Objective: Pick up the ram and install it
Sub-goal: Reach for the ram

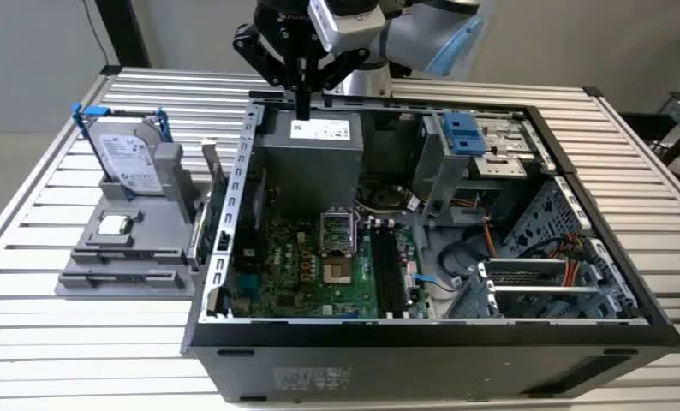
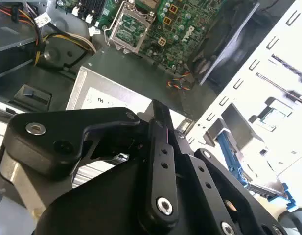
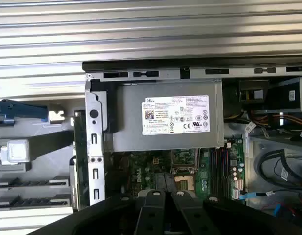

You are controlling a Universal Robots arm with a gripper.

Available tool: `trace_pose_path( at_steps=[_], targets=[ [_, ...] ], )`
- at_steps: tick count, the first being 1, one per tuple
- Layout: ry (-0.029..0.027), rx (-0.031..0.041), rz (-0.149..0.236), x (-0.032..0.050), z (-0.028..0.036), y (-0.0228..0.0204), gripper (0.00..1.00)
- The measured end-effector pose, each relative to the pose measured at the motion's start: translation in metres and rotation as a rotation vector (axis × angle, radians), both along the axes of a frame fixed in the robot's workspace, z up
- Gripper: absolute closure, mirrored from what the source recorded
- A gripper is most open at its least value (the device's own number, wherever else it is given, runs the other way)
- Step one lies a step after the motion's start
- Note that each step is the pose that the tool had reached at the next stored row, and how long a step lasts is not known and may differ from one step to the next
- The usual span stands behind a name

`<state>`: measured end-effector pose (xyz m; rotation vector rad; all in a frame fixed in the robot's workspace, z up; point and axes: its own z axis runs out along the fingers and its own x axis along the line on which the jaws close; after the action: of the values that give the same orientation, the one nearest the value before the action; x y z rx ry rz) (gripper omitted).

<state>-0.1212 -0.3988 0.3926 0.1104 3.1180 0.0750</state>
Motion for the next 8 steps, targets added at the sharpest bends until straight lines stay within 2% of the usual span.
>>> trace_pose_path(
  at_steps=[8],
  targets=[
    [0.0000, 0.0000, 0.000, 0.0000, 0.0000, 0.0000, 1.00]
  ],
)
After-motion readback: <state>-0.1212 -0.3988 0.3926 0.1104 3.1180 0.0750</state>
